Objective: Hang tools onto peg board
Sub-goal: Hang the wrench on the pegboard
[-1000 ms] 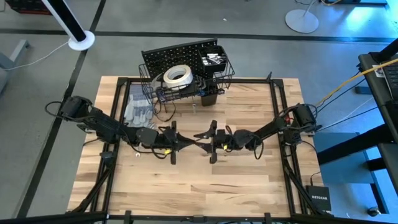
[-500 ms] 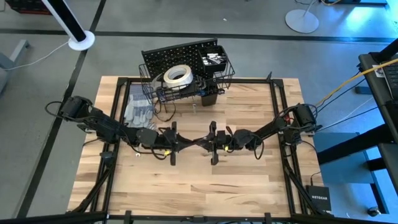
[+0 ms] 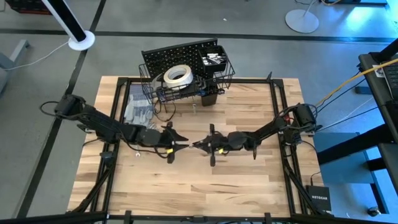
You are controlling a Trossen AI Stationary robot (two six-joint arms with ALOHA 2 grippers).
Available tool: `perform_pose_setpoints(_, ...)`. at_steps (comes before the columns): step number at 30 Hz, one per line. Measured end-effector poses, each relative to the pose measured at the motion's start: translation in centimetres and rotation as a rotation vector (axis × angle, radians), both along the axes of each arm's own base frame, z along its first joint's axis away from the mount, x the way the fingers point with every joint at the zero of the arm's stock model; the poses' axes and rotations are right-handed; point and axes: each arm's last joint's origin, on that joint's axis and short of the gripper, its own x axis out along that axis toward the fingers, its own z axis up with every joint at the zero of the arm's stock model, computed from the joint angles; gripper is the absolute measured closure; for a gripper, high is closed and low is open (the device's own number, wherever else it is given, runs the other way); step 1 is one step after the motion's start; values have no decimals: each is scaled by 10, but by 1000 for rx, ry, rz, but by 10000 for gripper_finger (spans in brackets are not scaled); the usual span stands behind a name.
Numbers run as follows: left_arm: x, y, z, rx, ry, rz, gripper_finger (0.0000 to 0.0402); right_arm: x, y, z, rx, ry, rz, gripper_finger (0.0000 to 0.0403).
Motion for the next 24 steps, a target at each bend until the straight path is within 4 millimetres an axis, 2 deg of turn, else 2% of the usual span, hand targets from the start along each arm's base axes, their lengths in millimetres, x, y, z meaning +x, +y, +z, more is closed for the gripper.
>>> perform_pose_setpoints(5, -2, 4, 14, -41, -80, 17, 243, 17, 2, -4, -53, 217, -5, 387)
perform_pose_setpoints(7, -1, 2, 13, -46, -92, 14, 236, 27, 4, -1, -72, 271, -3, 388)
perform_pose_setpoints(10, 2, -1, 6, -49, -66, 4, 234, 40, 7, 3, -76, 275, -2, 386)
perform_pose_setpoints(13, 4, -4, 1, -68, -52, -36, 234, 46, 9, -2, -83, 305, -1, 386)
perform_pose_setpoints(24, 5, -3, 0, -42, -51, -50, 241, 51, 10, -1, -76, 290, 20, 387)
